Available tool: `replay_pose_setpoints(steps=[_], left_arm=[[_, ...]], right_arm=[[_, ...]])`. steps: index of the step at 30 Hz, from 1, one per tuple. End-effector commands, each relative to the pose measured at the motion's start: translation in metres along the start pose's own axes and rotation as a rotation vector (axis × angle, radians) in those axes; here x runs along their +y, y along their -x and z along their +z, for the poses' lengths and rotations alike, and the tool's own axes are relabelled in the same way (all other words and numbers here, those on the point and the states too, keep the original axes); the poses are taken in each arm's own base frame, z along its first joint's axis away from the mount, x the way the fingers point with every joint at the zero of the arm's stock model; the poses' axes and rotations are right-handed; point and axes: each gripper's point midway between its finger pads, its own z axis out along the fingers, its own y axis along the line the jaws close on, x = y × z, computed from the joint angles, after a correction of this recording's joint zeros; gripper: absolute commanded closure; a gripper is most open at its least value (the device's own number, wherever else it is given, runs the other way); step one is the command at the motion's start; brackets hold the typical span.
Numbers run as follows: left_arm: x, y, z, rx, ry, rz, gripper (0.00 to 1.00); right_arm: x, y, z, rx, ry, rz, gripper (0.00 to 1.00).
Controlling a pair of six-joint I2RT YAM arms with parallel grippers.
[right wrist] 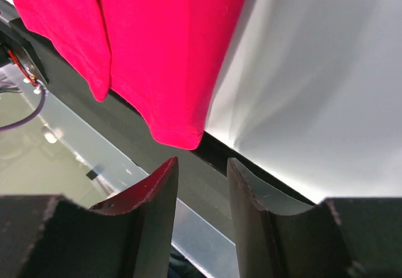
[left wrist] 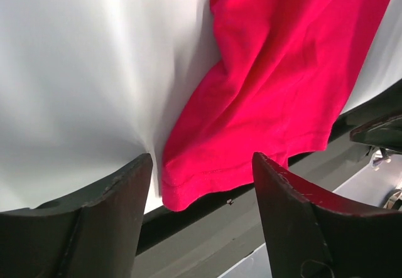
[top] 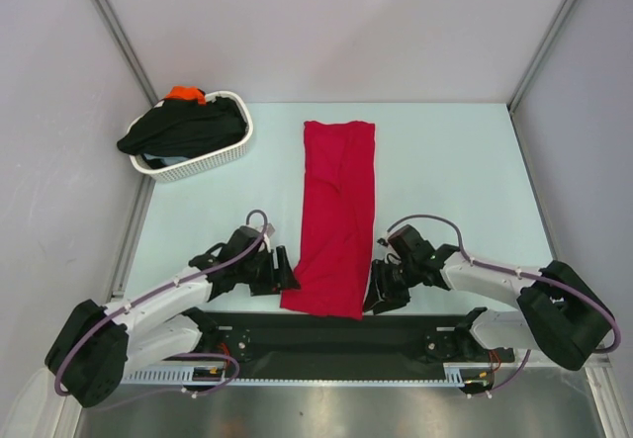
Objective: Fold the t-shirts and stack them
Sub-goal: Fold the tshirt
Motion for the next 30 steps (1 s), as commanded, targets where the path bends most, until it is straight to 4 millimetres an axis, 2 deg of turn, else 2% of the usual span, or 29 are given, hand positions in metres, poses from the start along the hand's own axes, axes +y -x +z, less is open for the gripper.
replay_pose_setpoints(steps=[1, 5, 9, 12, 14, 16, 19, 22, 27, 30], left_arm=[[0.003, -0.002, 0.002, -0.030, -0.003, -0.017, 0.29], [0.005, -0.009, 0.004, -0.014, -0.016, -0.044, 0.32], [0.006, -0.010, 0.003, -0.012, -0.007, -0.049, 0.34], [0.005, -0.009, 0.001, -0.020, -0.011, -0.053, 0.34], [0.004, -0.009, -0.001, -0.026, -0.014, -0.058, 0.34], [0.004, -0.010, -0.003, -0.024, -0.010, -0.064, 0.35], [0.002, -0.010, -0.006, -0.027, -0.019, -0.075, 0.35], [0.000, -0.010, -0.010, -0.030, -0.020, -0.079, 0.35], [-0.007, -0.006, -0.017, -0.048, -0.044, -0.078, 0.36], [-0.010, -0.005, -0.020, -0.053, -0.053, -0.081, 0.36]], right_arm=[[0.012, 0.002, 0.004, -0.005, 0.085, 0.006, 0.58], [0.018, -0.004, 0.013, 0.001, 0.163, 0.058, 0.57], [0.017, -0.009, 0.020, 0.002, 0.149, 0.097, 0.57], [0.012, -0.006, 0.022, -0.040, 0.115, 0.155, 0.57], [0.022, 0.003, 0.023, -0.081, 0.169, 0.185, 0.57], [0.022, 0.003, 0.024, -0.087, 0.173, 0.212, 0.58], [0.021, 0.008, 0.026, -0.118, 0.141, 0.231, 0.58], [0.009, 0.008, 0.027, -0.140, 0.082, 0.255, 0.59], [0.006, 0.010, 0.028, -0.155, 0.061, 0.263, 0.60], [0.005, 0.010, 0.031, -0.162, 0.063, 0.268, 0.66]])
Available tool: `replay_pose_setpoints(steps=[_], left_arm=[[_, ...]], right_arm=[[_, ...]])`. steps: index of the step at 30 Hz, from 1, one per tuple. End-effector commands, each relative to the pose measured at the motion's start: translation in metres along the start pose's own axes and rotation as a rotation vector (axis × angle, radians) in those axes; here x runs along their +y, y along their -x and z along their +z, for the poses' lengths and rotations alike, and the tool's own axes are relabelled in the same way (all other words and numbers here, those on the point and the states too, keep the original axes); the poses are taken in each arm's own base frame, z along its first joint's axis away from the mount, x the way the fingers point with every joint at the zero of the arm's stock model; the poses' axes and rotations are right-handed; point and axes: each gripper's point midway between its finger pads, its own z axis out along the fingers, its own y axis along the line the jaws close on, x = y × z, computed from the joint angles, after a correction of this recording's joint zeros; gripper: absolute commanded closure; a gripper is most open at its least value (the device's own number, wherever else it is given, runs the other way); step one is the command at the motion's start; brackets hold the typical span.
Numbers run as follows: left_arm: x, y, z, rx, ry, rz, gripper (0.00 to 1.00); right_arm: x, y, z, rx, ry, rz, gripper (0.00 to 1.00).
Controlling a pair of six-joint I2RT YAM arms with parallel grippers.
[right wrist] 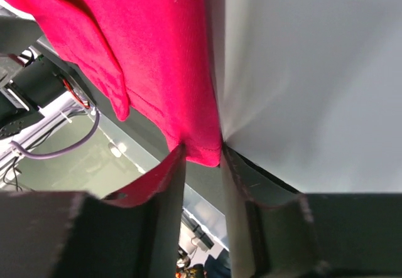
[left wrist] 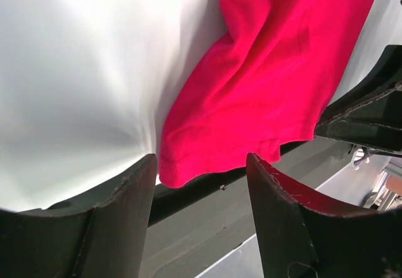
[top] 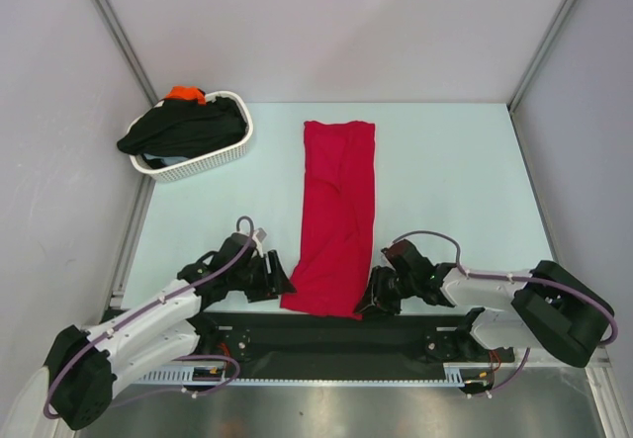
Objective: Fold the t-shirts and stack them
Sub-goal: Fold the tshirt
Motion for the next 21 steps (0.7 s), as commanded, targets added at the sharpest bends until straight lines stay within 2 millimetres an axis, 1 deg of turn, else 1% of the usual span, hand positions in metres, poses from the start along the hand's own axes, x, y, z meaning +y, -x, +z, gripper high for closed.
replay_pose_setpoints(steps=[1, 3, 6, 7, 8, 11, 12, 14, 15, 16, 17, 18, 19, 20, 21], left_arm=[[-0.012, 0.004, -0.007, -0.015, -0.027, -0.013, 0.36], [-0.014, 0.005, -0.009, -0.016, -0.032, -0.015, 0.37], [-0.017, 0.006, -0.013, -0.020, -0.034, -0.015, 0.39], [-0.019, 0.007, -0.015, -0.024, -0.037, -0.017, 0.39], [-0.019, 0.007, -0.016, -0.022, -0.034, -0.020, 0.39], [-0.025, 0.005, -0.017, -0.010, -0.063, -0.015, 0.33], [-0.026, 0.004, -0.017, -0.003, -0.071, -0.010, 0.32], [-0.027, 0.000, -0.015, 0.026, -0.081, -0.009, 0.31], [-0.030, 0.000, -0.014, 0.029, -0.095, -0.005, 0.30], [-0.032, -0.002, -0.013, 0.039, -0.112, -0.003, 0.30], [-0.032, -0.009, -0.010, 0.071, -0.124, -0.005, 0.30], [-0.038, -0.009, -0.009, 0.077, -0.155, -0.014, 0.30], [-0.040, -0.012, -0.007, 0.092, -0.172, -0.021, 0.30], [-0.040, -0.021, -0.005, 0.126, -0.189, -0.027, 0.30], [-0.044, -0.022, -0.003, 0.131, -0.209, -0.036, 0.29]], right_arm=[[-0.003, 0.016, 0.006, -0.091, -0.023, 0.008, 0.68], [-0.003, 0.016, 0.007, -0.092, -0.030, 0.006, 0.69], [-0.006, 0.016, 0.008, -0.095, -0.046, 0.005, 0.86], [-0.010, 0.013, 0.007, -0.086, -0.060, 0.009, 0.97], [-0.008, 0.013, 0.005, -0.087, -0.062, -0.001, 1.00], [-0.016, 0.004, -0.009, -0.074, -0.103, -0.024, 1.00], [-0.025, -0.002, -0.013, -0.055, -0.133, -0.020, 1.00], [-0.023, -0.007, -0.023, -0.051, -0.111, -0.045, 1.00], [-0.030, -0.013, -0.026, -0.026, -0.115, -0.049, 1.00], [-0.031, -0.016, -0.028, -0.015, -0.104, -0.047, 1.00], [-0.029, -0.018, -0.031, -0.013, -0.080, -0.059, 1.00], [-0.031, -0.018, -0.032, -0.010, -0.074, -0.054, 1.00], [-0.035, -0.024, -0.032, 0.012, -0.072, -0.049, 1.00], [-0.036, -0.027, -0.033, 0.019, -0.062, -0.049, 1.00], [-0.035, -0.028, -0.034, 0.022, -0.042, -0.049, 1.00]])
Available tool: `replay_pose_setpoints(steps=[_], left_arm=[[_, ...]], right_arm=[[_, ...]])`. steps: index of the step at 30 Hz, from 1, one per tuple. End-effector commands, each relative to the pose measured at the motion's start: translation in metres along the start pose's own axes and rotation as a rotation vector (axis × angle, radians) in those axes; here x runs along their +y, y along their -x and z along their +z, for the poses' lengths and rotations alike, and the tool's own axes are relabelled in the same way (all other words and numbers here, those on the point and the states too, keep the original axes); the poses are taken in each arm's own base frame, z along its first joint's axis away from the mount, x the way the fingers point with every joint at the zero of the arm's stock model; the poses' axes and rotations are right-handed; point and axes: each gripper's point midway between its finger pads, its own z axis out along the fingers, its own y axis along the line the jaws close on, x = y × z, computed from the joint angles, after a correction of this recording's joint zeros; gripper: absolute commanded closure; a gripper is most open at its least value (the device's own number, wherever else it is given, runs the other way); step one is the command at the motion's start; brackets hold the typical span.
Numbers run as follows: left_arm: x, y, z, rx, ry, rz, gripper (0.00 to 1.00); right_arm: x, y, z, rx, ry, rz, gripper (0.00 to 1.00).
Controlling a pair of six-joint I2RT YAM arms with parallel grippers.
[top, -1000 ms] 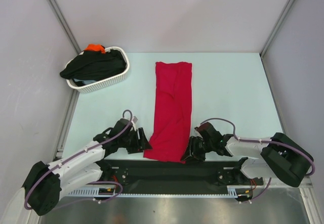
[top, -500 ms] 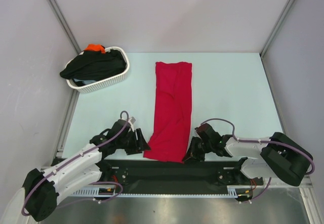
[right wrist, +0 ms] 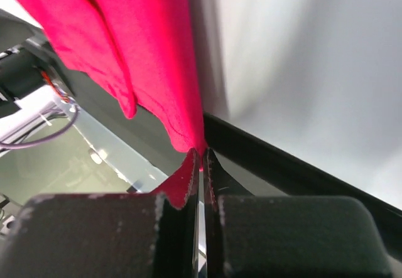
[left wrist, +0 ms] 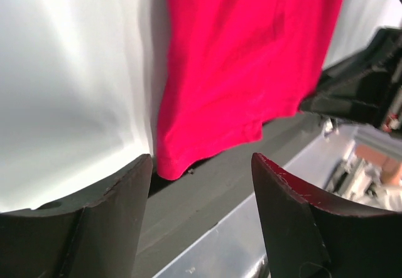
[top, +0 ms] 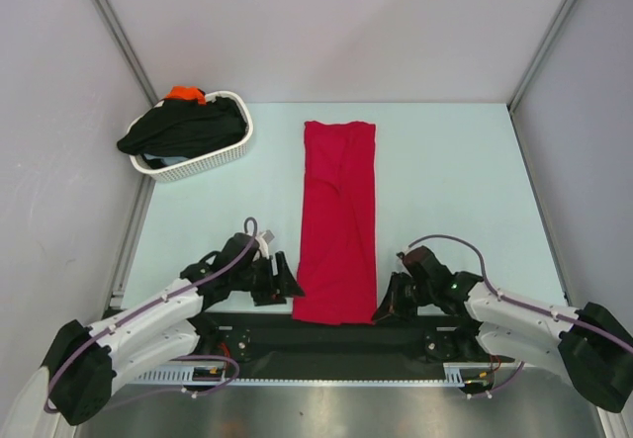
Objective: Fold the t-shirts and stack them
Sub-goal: Fold the tshirt
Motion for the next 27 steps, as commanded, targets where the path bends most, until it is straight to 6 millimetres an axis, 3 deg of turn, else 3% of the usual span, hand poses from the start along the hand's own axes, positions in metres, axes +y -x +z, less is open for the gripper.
replay_pose_setpoints(steps=[1, 8, 20, 25, 27], left_arm=[[-0.021, -0.013, 0.005, 0.063, -0.114, -0.011, 0.28], [-0.008, -0.033, 0.010, 0.108, -0.030, -0.001, 0.28], [0.001, -0.043, 0.028, 0.132, 0.045, 0.067, 0.33], [-0.001, -0.046, 0.036, 0.090, 0.043, 0.084, 0.43], [0.002, -0.039, 0.037, 0.027, 0.057, 0.059, 0.48]], right_arm=[[-0.019, -0.020, -0.005, 0.076, -0.023, 0.011, 1.00], [-0.021, -0.019, -0.012, 0.054, 0.011, 0.028, 1.00], [-0.016, -0.017, -0.011, 0.064, 0.054, 0.030, 1.00], [-0.012, -0.013, -0.011, 0.056, 0.067, 0.030, 1.00], [-0.010, -0.012, -0.011, 0.051, 0.070, 0.031, 1.00]])
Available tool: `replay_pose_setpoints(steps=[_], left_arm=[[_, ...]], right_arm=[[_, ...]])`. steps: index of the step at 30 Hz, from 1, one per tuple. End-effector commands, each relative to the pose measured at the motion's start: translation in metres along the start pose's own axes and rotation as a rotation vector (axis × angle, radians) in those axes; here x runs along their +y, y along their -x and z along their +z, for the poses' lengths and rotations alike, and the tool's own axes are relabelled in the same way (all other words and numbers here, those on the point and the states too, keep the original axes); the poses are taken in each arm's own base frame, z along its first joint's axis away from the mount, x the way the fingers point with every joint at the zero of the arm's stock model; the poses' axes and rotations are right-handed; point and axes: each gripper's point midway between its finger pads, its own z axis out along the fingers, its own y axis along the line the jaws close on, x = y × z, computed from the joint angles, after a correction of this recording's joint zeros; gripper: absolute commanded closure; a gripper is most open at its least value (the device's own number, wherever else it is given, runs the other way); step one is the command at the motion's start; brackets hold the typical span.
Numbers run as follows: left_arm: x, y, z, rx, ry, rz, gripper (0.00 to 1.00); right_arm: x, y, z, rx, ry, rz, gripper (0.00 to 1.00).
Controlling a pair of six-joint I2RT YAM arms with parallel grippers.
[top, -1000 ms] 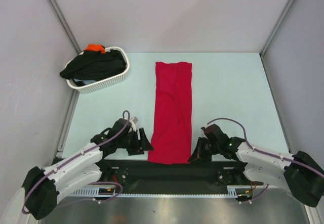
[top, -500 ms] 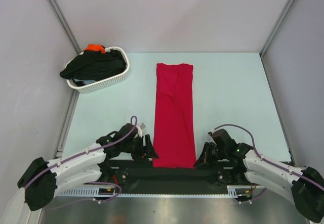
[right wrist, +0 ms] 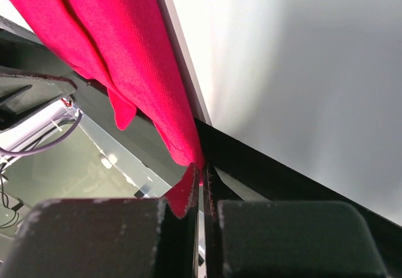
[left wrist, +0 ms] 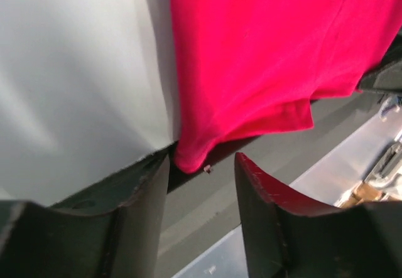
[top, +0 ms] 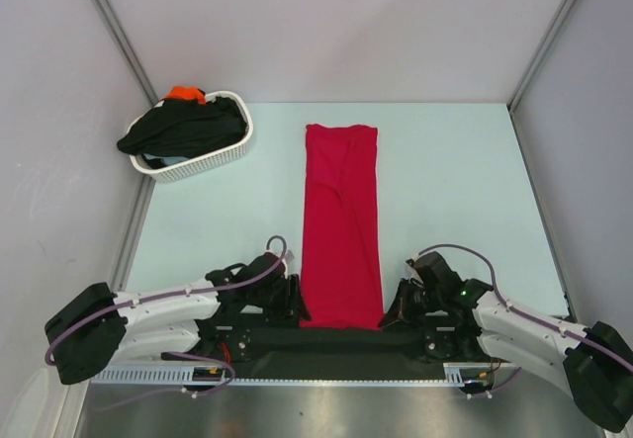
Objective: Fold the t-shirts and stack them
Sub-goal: Fold the tshirt
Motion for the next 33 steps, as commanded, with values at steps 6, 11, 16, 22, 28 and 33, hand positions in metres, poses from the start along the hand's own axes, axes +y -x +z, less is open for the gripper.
replay_pose_setpoints(steps=[6, 11, 16, 22, 28, 33], left_arm=[[0.001, 0.012, 0.007, -0.110, -0.011, -0.038, 0.52], [0.005, 0.002, 0.012, -0.067, -0.026, -0.044, 0.48], [-0.003, 0.010, 0.005, -0.109, -0.043, -0.030, 0.80], [-0.025, 0.026, -0.021, -0.190, -0.077, -0.006, 1.00], [-0.045, 0.023, -0.030, -0.159, -0.138, -0.036, 1.00], [-0.058, 0.038, -0.045, -0.213, -0.130, -0.051, 1.00]], right_arm=[[0.017, 0.004, -0.003, 0.000, 0.046, -0.028, 1.00], [0.015, 0.004, -0.002, -0.003, 0.039, -0.023, 1.00], [0.022, 0.007, -0.005, -0.015, 0.051, -0.024, 1.00], [0.038, 0.014, -0.014, -0.049, 0.061, -0.058, 1.00], [0.052, 0.014, -0.024, -0.052, 0.069, -0.080, 1.00], [0.067, 0.019, -0.034, -0.065, 0.058, -0.091, 1.00]])
